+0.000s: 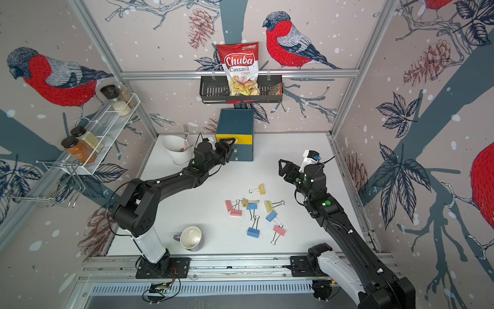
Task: Put the binder clips in the drawer according to color
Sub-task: Open the drawer in the storage box.
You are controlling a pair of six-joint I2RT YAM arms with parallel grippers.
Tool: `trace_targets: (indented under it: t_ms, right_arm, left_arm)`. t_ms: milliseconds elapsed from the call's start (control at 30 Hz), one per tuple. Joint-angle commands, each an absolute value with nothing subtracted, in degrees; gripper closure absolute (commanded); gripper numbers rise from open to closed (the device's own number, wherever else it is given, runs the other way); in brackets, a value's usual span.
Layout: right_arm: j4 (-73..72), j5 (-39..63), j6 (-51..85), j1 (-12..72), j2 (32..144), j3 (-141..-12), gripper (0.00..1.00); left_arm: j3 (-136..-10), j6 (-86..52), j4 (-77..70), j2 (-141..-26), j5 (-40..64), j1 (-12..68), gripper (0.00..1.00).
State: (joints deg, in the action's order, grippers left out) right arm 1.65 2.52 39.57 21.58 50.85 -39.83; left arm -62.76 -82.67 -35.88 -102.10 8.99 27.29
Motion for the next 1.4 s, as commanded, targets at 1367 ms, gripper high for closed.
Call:
trace_targets:
  t_ms: [1367]
  right_arm:
    - [1.3, 4.4, 38.6, 21.8, 50.2, -39.4, 0.17]
  left_arm:
    - [-67.8, -86.8, -43.0, -110.7, 2.6, 25.9, 0.6]
